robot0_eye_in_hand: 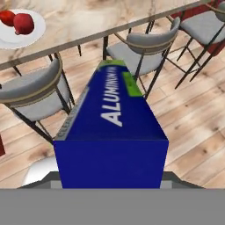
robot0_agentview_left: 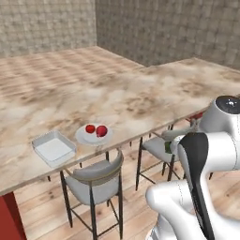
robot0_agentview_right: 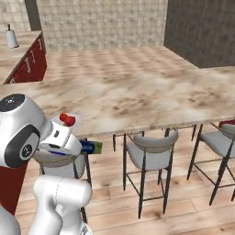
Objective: Retrieve the tupperware and aluminum foil from the cabinet and place them on the dining counter near the plate with tomato and onion to prepare for storing leftovers.
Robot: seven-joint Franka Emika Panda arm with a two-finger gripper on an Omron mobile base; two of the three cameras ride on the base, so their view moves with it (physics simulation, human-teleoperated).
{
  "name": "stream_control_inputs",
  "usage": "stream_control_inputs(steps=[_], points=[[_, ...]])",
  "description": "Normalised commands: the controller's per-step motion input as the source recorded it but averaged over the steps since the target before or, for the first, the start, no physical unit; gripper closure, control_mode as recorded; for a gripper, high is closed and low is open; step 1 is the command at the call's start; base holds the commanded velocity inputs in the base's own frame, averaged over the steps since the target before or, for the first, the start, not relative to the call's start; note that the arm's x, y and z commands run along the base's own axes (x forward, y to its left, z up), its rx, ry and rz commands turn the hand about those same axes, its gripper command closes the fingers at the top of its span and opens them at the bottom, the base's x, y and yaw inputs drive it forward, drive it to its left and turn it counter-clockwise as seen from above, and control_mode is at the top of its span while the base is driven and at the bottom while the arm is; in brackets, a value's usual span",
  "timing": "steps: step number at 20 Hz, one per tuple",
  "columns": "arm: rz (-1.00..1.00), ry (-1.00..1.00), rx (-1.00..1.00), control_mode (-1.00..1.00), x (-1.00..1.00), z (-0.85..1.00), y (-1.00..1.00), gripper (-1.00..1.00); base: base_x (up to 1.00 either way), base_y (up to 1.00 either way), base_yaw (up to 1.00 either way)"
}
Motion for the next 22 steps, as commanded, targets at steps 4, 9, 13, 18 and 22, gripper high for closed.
stream_control_inputs(steps=[4,9,13,18,22], points=[[0.00,0.00,0.00,1.00,0.00,0.00,0.00,1.00,0.92,-0.17,0.42],[0.00,0.00,0.00,1.00,0.00,0.00,0.00,1.00,0.90,-0.03,0.46],[0.00,0.00,0.00,1.00,0.00,0.00,0.00,1.00,0.80,-0.07,0.47],[0.27,-0.05,0.05,-1.00,0.44,-0.07,-0.33,1.00,0.14,-0.04,0.09],[0.14,-0.02,0.00,-1.00,0.42,-0.12,-0.29,1.00,0.00,0.00,0.00]])
